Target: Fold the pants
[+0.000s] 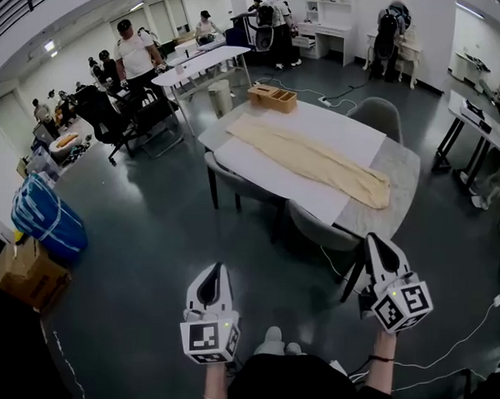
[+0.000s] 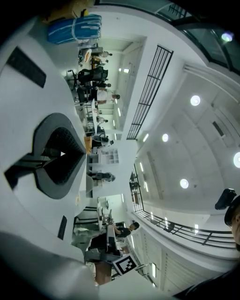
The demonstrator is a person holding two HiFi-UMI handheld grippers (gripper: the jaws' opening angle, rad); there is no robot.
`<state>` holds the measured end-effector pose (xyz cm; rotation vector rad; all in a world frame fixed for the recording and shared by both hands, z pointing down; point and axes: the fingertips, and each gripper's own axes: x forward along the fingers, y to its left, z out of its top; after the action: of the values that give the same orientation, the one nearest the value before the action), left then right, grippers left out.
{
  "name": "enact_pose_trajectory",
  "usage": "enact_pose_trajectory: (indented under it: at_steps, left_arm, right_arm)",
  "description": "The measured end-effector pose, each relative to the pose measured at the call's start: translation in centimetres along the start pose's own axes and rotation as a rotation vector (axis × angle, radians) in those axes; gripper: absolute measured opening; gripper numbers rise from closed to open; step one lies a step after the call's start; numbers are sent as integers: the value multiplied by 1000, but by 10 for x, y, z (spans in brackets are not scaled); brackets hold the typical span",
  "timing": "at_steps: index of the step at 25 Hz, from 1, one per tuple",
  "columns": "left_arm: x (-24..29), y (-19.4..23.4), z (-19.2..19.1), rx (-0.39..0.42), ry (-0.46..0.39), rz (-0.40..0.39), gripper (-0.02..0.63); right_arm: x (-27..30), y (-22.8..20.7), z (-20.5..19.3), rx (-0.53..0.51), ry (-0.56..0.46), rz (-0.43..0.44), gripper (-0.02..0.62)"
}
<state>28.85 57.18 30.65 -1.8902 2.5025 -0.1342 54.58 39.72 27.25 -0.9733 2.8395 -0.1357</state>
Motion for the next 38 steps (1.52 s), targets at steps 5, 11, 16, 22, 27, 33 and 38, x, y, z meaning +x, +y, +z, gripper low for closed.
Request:
enact_pose_trajectory:
  at_steps: [5, 11, 16, 22, 27, 33, 38]
  left_arm:
    - [16, 8, -3, -5, 8, 10, 8]
    - [49, 23, -11, 2, 31, -3, 8]
    - [94, 45, -19, 0, 36, -37, 8]
    - [157, 79, -21, 11, 39, -88, 8]
    - [208, 102, -21, -5, 38, -132, 8]
    - [253, 121, -23, -31, 30, -186, 8]
    - [279, 127, -24, -25, 12, -248, 8]
  right_arm:
    - [22, 5, -5, 7, -3, 53, 15]
    - [58, -5, -16, 25, 13, 33, 14]
    - [104, -12, -30, 36, 19, 8, 14]
    - [166, -14, -38, 57, -7, -23, 14]
    - [212, -13, -41, 32, 1, -43, 14]
    - [248, -17, -48, 12, 7, -93, 15]
    - [271, -23, -56, 13, 10, -122, 15]
